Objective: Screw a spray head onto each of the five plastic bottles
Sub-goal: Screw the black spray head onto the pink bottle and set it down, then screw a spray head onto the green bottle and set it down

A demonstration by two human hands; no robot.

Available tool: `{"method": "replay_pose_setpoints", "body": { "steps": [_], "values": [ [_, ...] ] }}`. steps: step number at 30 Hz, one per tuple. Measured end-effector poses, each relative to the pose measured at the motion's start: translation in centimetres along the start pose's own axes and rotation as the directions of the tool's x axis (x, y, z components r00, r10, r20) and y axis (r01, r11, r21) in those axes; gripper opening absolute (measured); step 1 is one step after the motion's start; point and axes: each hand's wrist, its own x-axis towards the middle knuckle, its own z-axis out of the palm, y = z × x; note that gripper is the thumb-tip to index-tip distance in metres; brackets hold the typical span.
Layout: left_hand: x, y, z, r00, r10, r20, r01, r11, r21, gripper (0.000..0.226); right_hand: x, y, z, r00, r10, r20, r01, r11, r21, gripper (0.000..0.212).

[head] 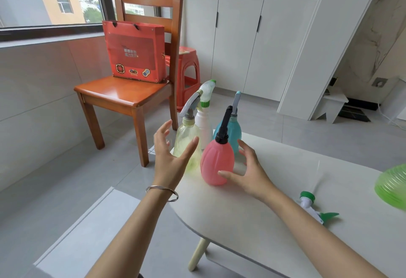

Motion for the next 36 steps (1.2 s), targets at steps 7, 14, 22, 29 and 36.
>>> {"method": "replay_pose_setpoints", "body": {
  "steps": [7, 14, 22, 29, 36],
  "values": [
    [-4.2, 3.8, 1.4, 0.968, 0.250, 0.008, -0.250, 0.968, -0.002, 0.062, -4.8, -0.1, -8.3, 0.983, -0.176, -0.052, 0.168, 0.978, -0.125, 0.091],
    [-7.0, 6.3, 9.6, 0.941, 0.206, 0.268, -0.216, 0.976, 0.006, 0.067, -8.4, 2.2, -19.0, 0.938, -0.233, -0.256, 0.136, 0.928, -0.347, 0.084],
    [-8.0, 9.3, 22.6, 0.801, 0.179, 0.572, -0.242, 0.970, 0.035, 0.070, -10.1, 7.8, -29.2, 0.826, -0.144, -0.546, -0.066, 0.935, -0.348, 0.096],
    [-9.5, 8.9, 32.2, 0.681, 0.069, 0.729, -0.172, 0.983, 0.068, 0.067, -10.5, 14.3, -32.0, 0.810, 0.100, -0.578, -0.229, 0.961, -0.155, 0.105],
    [-12.0, 8.4, 40.0, 0.485, -0.241, 0.841, 0.227, 0.963, 0.145, 0.054, -10.1, 18.3, -32.0, 0.770, 0.403, -0.494, -0.345, 0.915, 0.209, 0.102]
  ]
}}
